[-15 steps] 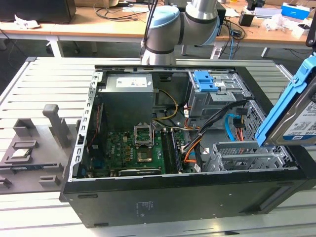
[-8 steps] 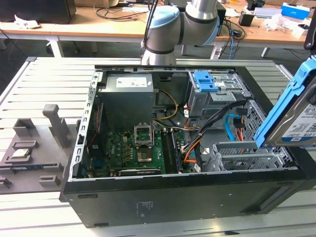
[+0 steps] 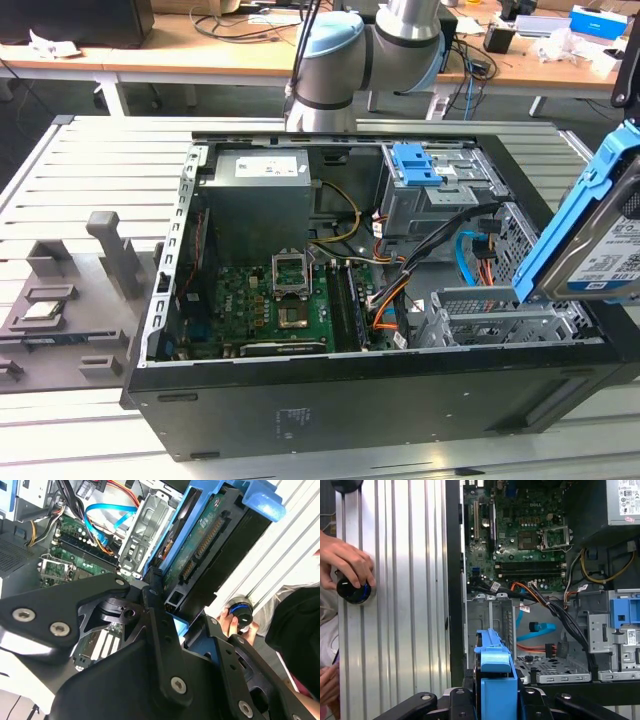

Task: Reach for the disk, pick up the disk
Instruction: 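Pick up the disk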

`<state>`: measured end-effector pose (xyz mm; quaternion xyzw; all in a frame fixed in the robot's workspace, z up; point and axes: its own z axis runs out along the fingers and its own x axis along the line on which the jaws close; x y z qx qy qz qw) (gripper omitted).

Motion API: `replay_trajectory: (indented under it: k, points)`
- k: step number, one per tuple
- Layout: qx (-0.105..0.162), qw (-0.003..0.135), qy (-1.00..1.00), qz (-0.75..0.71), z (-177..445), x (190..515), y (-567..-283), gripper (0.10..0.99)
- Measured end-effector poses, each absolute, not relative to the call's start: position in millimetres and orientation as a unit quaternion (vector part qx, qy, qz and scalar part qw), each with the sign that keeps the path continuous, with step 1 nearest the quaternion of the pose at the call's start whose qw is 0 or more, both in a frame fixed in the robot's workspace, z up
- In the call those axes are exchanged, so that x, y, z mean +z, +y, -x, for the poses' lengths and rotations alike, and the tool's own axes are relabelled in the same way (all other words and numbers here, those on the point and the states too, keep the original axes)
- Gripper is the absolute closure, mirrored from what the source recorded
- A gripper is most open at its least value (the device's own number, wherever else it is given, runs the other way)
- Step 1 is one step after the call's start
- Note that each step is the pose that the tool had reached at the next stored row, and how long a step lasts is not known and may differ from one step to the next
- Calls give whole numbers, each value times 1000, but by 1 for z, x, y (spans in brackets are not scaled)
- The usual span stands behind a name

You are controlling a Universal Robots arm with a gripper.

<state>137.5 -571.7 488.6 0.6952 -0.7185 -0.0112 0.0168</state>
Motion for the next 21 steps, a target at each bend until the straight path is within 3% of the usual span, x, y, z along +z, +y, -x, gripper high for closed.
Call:
replay_trajectory:
  k: [21]
  points:
    - [-11, 17, -719, -695, -137, 475, -572, 718]
